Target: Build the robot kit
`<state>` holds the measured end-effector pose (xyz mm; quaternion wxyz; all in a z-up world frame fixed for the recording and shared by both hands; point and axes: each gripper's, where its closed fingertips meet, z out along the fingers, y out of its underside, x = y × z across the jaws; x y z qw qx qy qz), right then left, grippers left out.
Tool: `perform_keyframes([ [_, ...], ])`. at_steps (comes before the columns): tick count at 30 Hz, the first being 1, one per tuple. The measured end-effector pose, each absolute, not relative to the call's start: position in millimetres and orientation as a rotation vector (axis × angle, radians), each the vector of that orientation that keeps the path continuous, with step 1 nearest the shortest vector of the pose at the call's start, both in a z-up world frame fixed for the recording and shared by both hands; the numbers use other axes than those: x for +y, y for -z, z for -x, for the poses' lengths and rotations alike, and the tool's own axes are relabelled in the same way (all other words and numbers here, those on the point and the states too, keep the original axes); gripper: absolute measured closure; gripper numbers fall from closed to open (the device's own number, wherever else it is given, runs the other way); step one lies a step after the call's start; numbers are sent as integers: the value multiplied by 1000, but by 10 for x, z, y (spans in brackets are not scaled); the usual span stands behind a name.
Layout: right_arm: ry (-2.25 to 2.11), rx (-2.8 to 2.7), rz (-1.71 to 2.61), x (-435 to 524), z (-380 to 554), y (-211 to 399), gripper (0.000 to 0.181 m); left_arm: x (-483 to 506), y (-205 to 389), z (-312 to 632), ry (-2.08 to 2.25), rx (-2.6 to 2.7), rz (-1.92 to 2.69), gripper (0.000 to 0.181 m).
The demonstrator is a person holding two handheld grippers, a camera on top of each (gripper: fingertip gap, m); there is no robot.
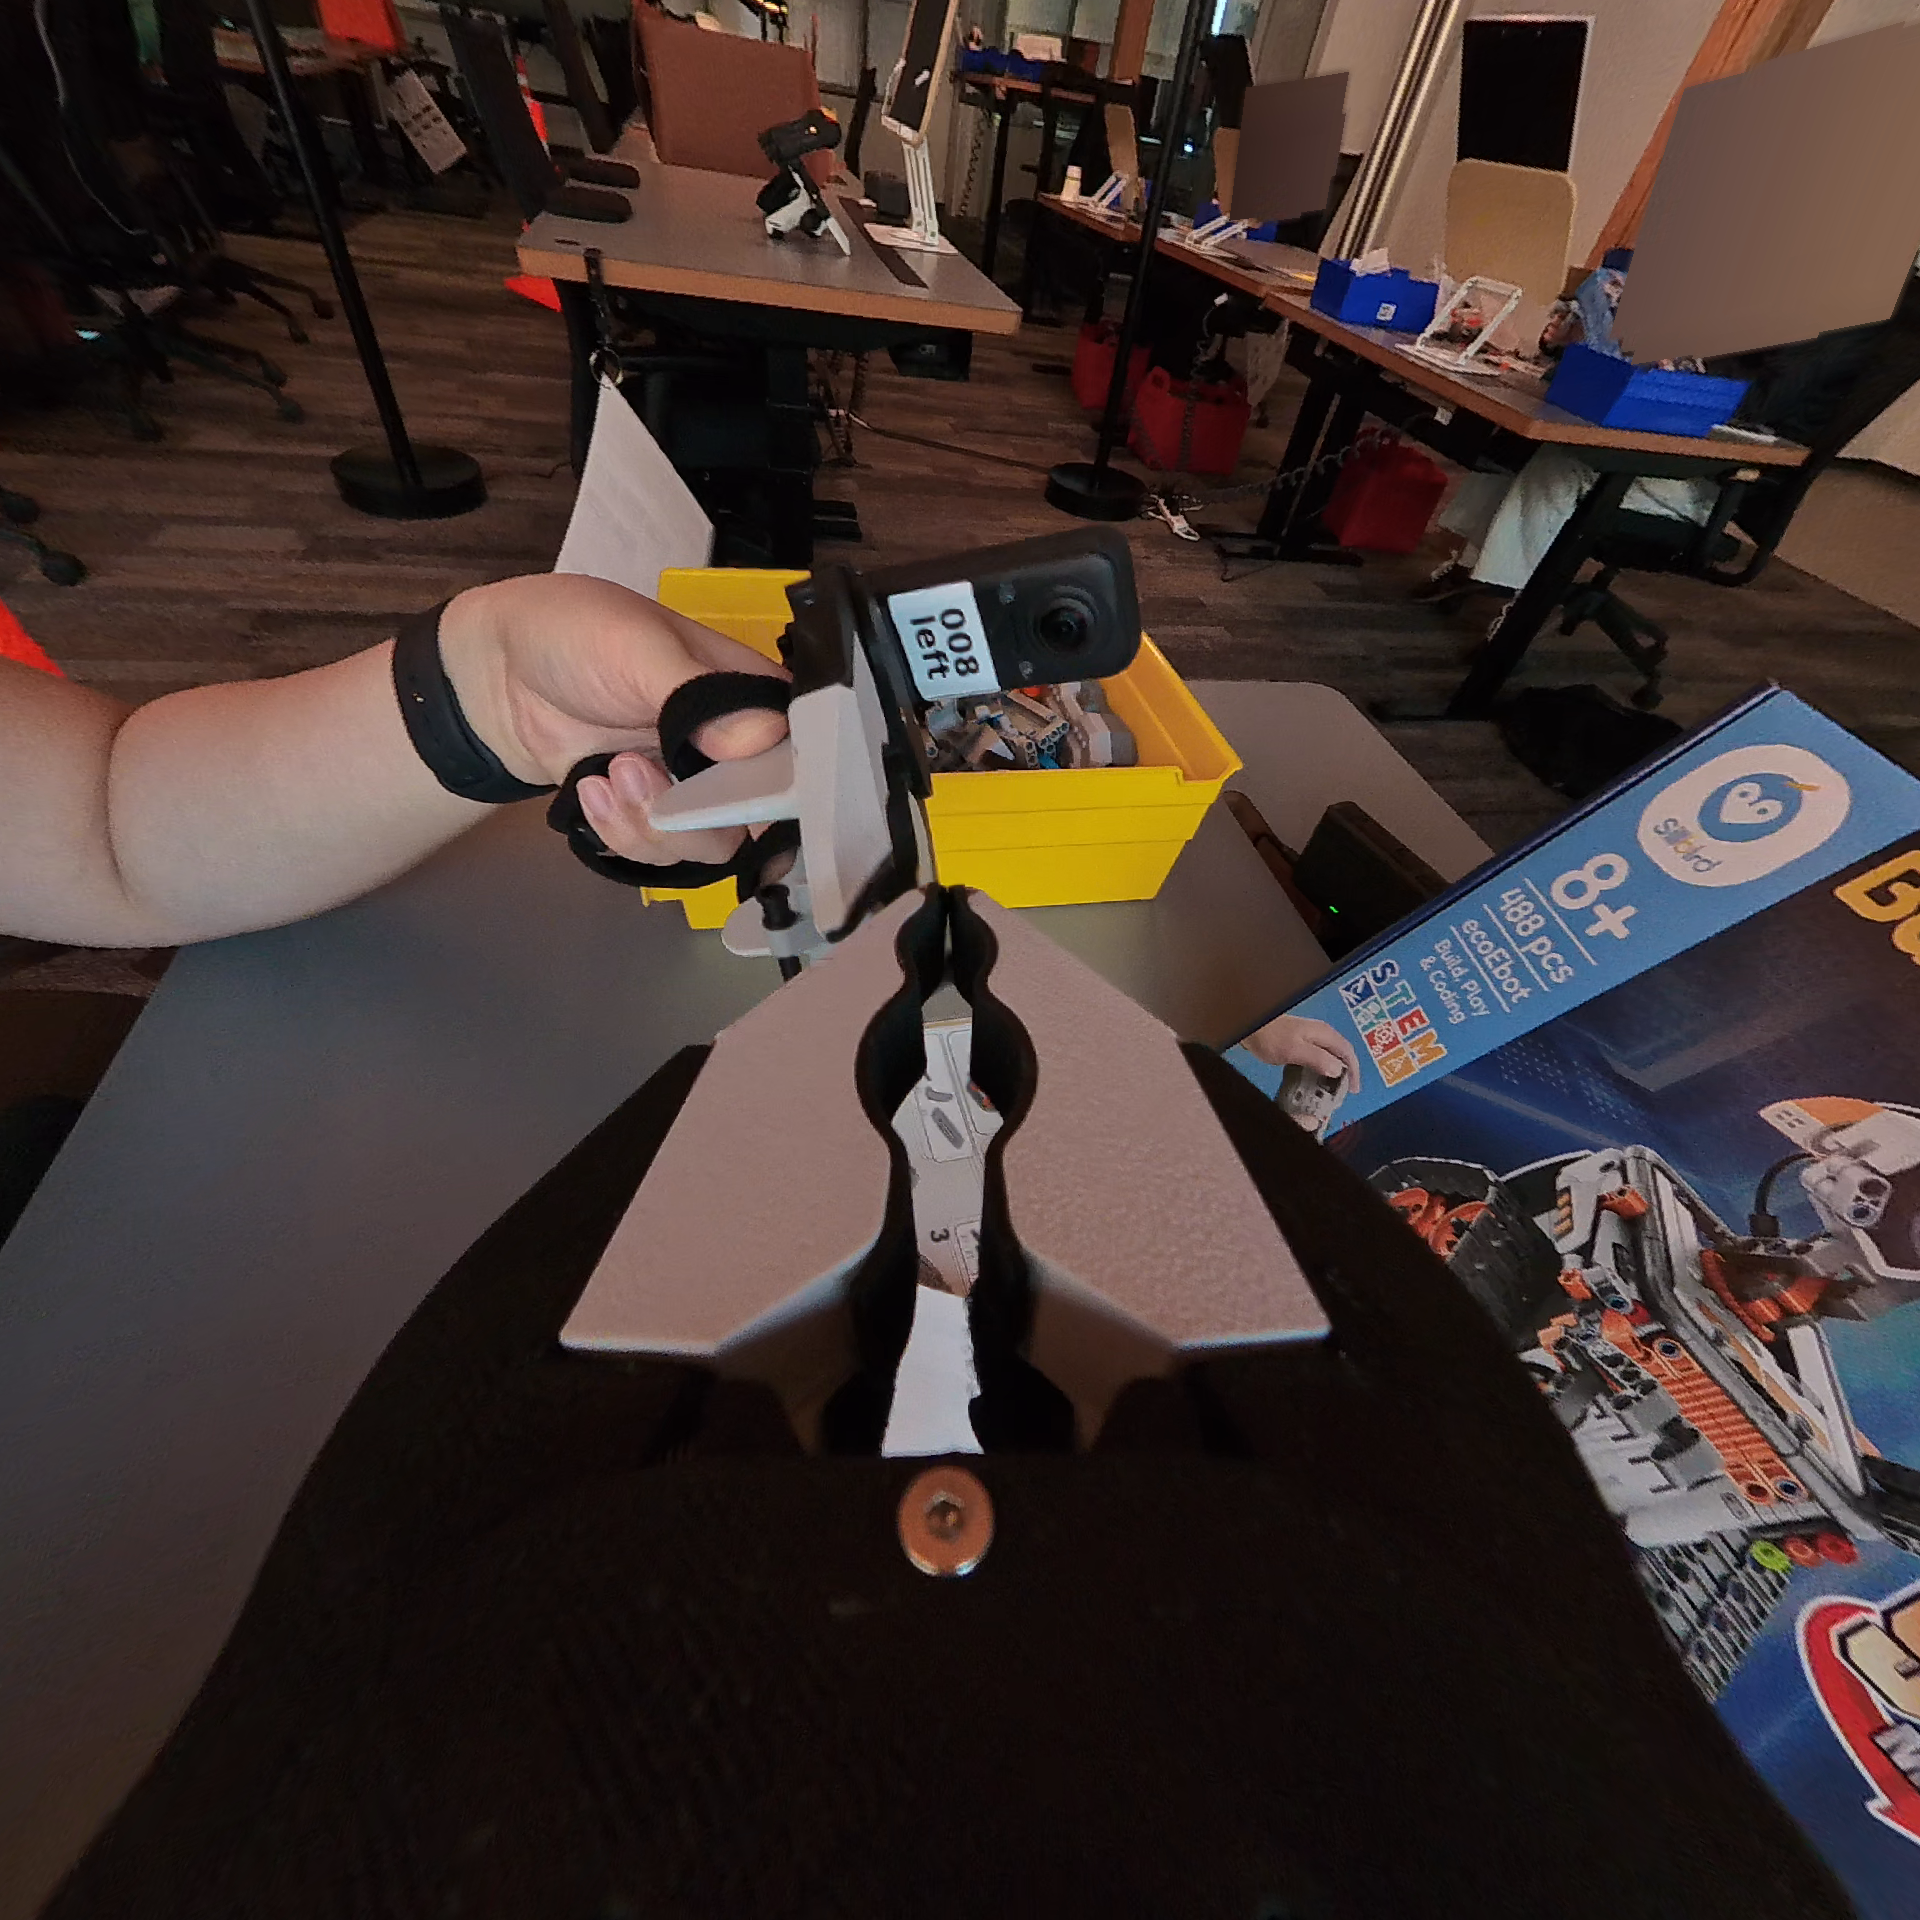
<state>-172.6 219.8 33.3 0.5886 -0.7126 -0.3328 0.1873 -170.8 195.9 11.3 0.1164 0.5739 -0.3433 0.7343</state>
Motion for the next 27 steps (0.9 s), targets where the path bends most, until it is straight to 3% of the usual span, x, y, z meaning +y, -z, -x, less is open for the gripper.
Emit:
perform_keyframes([
  [13, -442, -726, 1649, 2238, 1665, -365, 181, 2029, -127, 1804, -2126, -1133, -1762, 156],
  [18, -441, -691, 1656, 2203, 1621, -448, 173, 2040, -134, 1929, -2059, -1302, -1886, 156],
  [23, -342, -817, 1730, 1803, 1787, -408, 159, 1985, -100, 2277, -1989, -1533, -2131, 156],
  [27, -315, -987, 1843, 1099, 1916, 67, 158, 1953, 68, 2785, -1928, -1587, -2361, 157],
])
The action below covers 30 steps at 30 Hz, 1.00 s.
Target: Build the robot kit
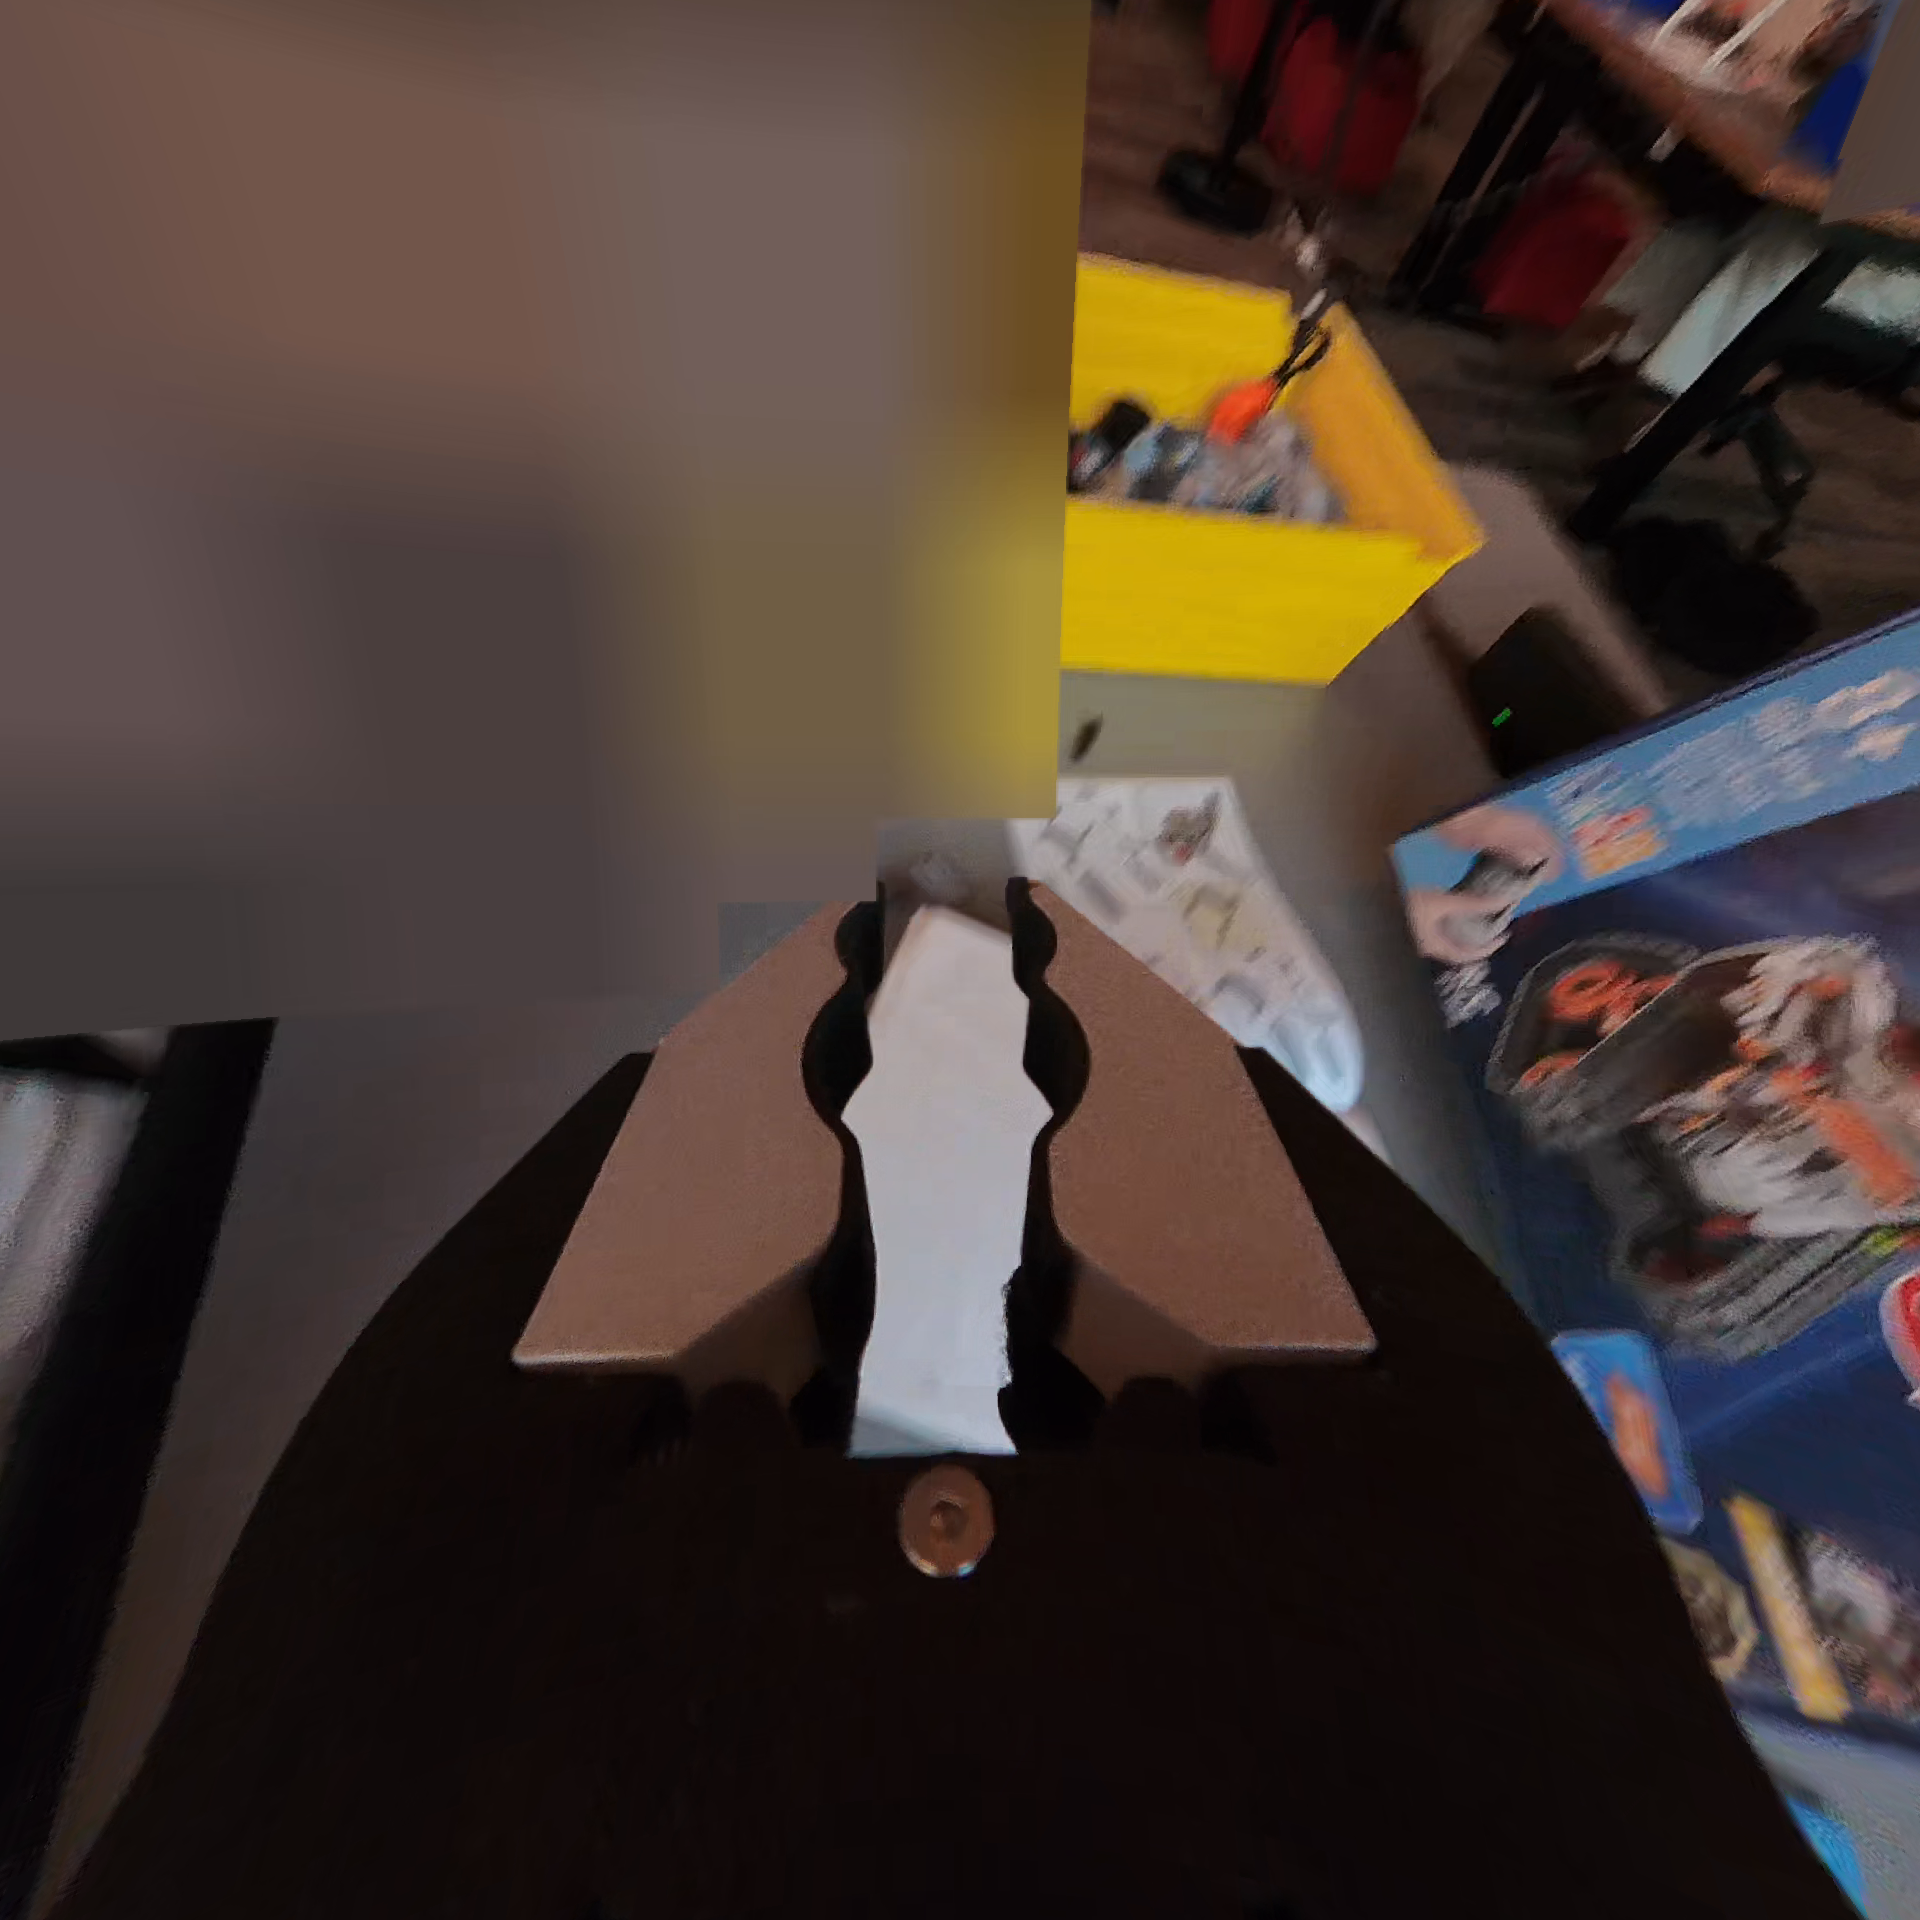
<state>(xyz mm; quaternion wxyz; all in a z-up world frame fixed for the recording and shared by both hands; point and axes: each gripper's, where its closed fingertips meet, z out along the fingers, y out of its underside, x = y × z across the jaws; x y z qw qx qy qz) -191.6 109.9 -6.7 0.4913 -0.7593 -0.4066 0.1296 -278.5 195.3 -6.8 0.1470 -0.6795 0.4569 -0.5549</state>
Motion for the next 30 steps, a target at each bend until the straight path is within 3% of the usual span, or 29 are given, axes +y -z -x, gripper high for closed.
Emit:
perform_keyframes([
  [8, -394, -951, 2221, -1102, 2007, 1114, 152, 1564, 388, 3461, 1571, 1188, 2005, 157],
  [11, -417, -987, 2397, -1848, 2260, 1588, 130, 1371, 415, 3439, 1612, 1205, 2000, 157],
  [16, 1, -1158, 2475, -2164, 2201, 2188, 125, 1040, 303, 3318, 1660, 1294, 1942, 156],
  [18, 190, -1217, 2506, -2102, 2057, 2382, 134, 957, 248, 3299, 1661, 1313, 1935, 156],
  [19, 267, -1236, 2511, -2058, 2003, 2414, 148, 925, 218, 3299, 1656, 1318, 1932, 156],
  [22, 250, -1242, 2529, -2008, 1939, 2289, 161, 838, 135, 3340, 1627, 1323, 1929, 156],
  [30, -499, -1327, 2698, -2158, 1929, 1503, 164, 700, -237, 3616, 1613, 1253, 1891, 156],
])
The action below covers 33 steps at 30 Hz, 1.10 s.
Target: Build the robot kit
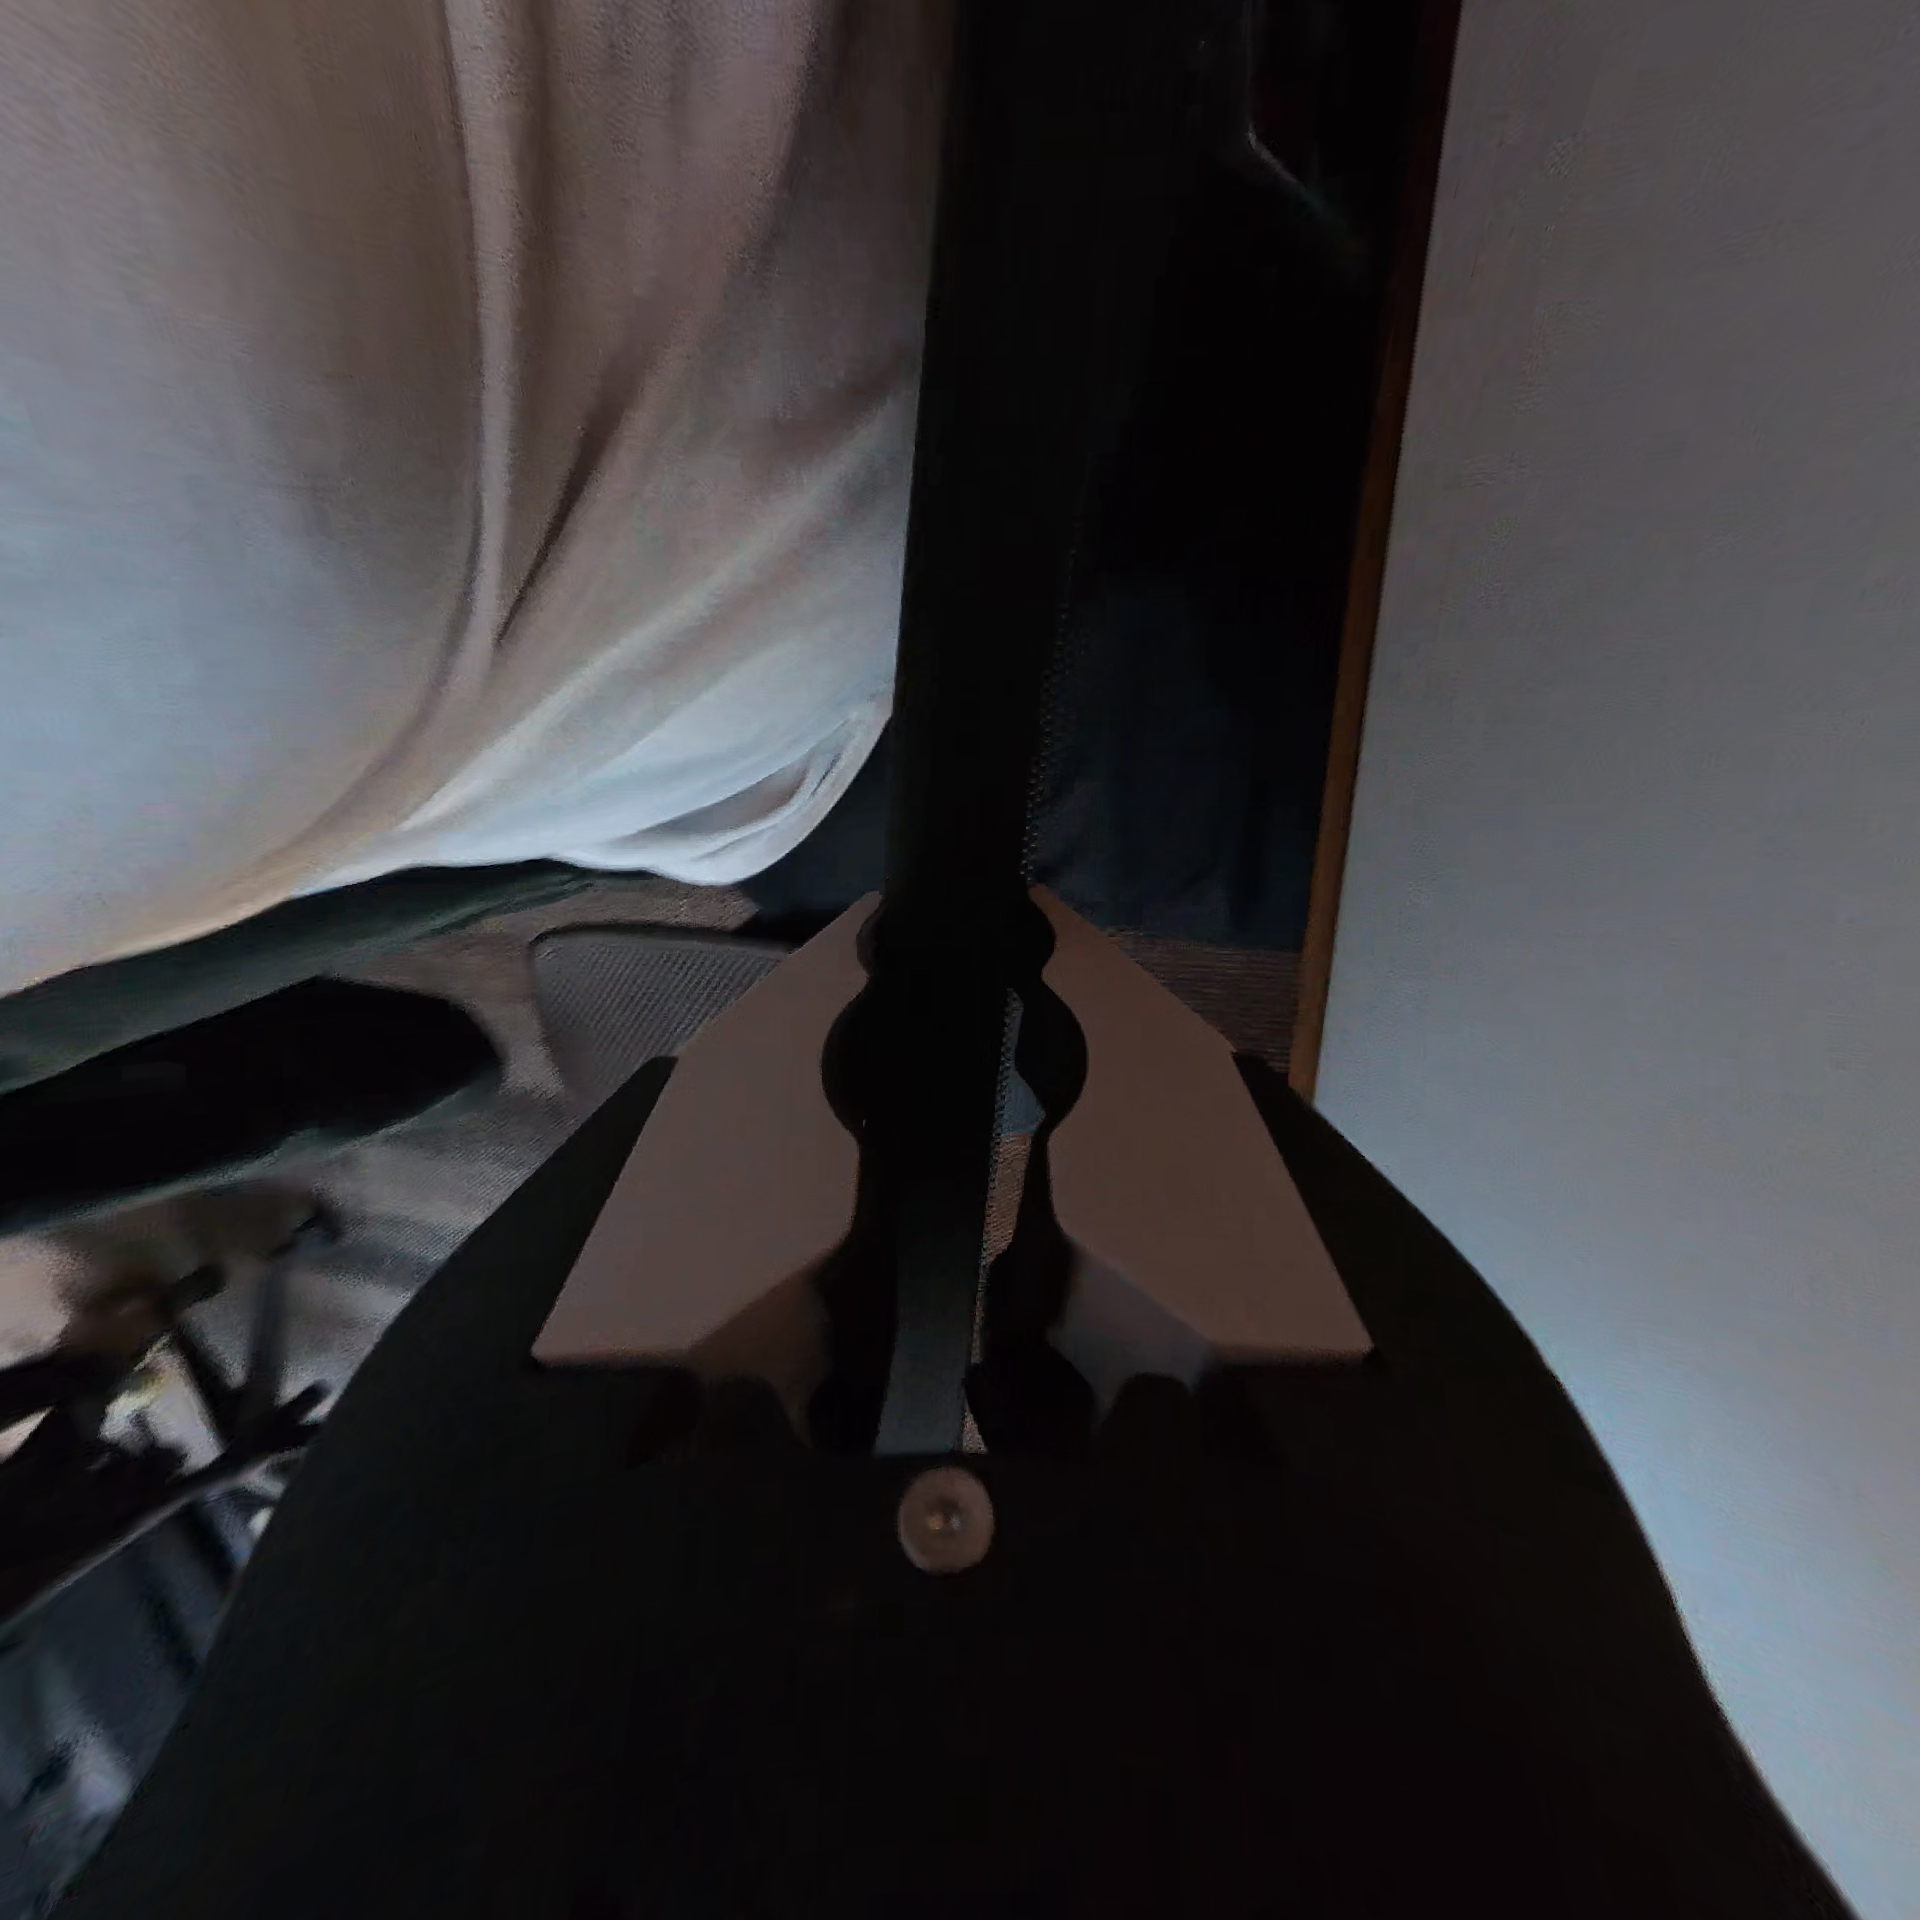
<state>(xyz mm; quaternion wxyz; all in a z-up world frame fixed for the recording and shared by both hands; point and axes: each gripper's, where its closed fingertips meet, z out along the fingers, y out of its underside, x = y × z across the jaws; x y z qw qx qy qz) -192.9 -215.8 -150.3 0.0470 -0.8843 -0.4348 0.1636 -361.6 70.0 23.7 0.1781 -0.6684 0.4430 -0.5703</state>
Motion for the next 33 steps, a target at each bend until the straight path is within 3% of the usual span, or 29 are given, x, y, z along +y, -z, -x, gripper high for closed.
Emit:
perform_keyframes([
  [7, -1328, -1224, 2687, -1740, 1492, 1119, 164, 702, -445, 3900, 1541, 1210, 1873, 156],
  [18, -1913, -926, 2515, -1289, 1193, 1365, 160, 939, -52, 3859, 1683, 1082, 2005, 157],
  [20, -1885, -865, 2571, -1297, 1171, 1437, 162, 890, 55, 3772, 1722, 1096, 2020, 157],
  [24, -1512, -761, 2574, -1007, 973, 1593, 147, 680, 334, 3582, 1816, 1149, 2070, 156],
  [25, -1417, -702, 2571, -900, 903, 1607, 154, 593, 417, 3536, 1837, 1174, 2092, 156],
  [26, -1336, -661, 2524, -791, 848, 1570, 176, 485, 504, 3508, 1850, 1223, 2113, 156],
  [27, -1312, -621, 2436, -704, 846, 1441, 177, 390, 582, 3490, 1856, 1270, 2126, 157],
  [30, -1006, -622, 2251, -573, 794, 1047, 159, 247, 705, 3465, 1877, 1306, 2145, 156],
  [33, -576, -823, 2162, -846, 1031, 962, 123, 230, 683, 3447, 1895, 1306, 2119, 156],
])
